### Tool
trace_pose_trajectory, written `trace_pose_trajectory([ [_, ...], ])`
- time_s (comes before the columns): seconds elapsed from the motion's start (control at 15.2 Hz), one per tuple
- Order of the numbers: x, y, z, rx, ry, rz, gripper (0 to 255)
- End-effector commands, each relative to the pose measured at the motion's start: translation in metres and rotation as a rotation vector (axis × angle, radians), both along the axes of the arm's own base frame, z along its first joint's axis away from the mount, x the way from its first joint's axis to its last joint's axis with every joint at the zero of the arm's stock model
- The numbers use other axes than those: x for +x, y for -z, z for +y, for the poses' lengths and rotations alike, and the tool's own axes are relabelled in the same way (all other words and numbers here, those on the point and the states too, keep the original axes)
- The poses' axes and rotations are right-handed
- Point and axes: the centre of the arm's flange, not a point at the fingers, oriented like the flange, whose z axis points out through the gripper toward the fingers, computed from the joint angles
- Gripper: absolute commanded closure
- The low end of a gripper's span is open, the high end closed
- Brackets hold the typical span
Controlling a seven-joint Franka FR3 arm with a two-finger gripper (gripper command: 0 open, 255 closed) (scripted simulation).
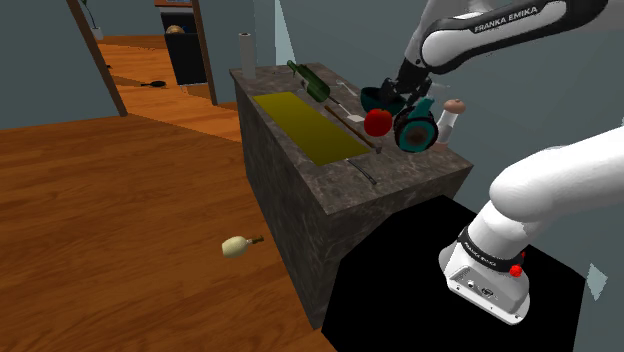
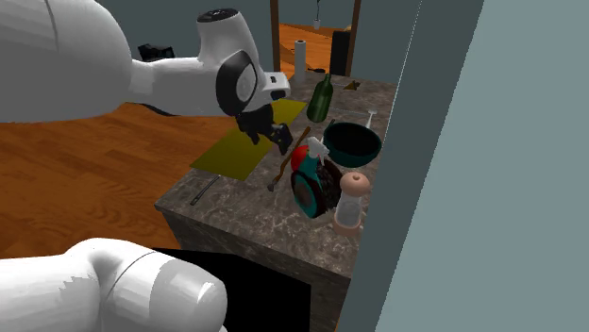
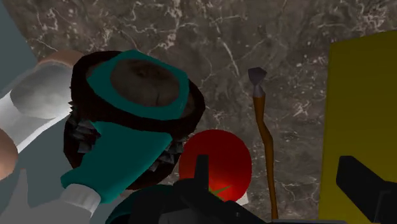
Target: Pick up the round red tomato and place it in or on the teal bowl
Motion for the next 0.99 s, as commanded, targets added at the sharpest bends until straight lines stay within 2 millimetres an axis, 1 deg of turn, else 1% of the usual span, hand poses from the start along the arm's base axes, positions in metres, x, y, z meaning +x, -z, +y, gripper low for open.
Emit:
trace_pose_trajectory([
  [0.0, 0.013, 0.012, -0.014, -0.01, 0.074, -0.064, 0],
  [0.33, 0.036, 0.042, -0.051, -0.035, 0.253, -0.203, 0],
  [0.79, 0.05, 0.075, -0.061, -0.035, 0.253, -0.203, 0],
  [0.92, 0.051, 0.078, -0.062, -0.035, 0.253, -0.203, 0],
])
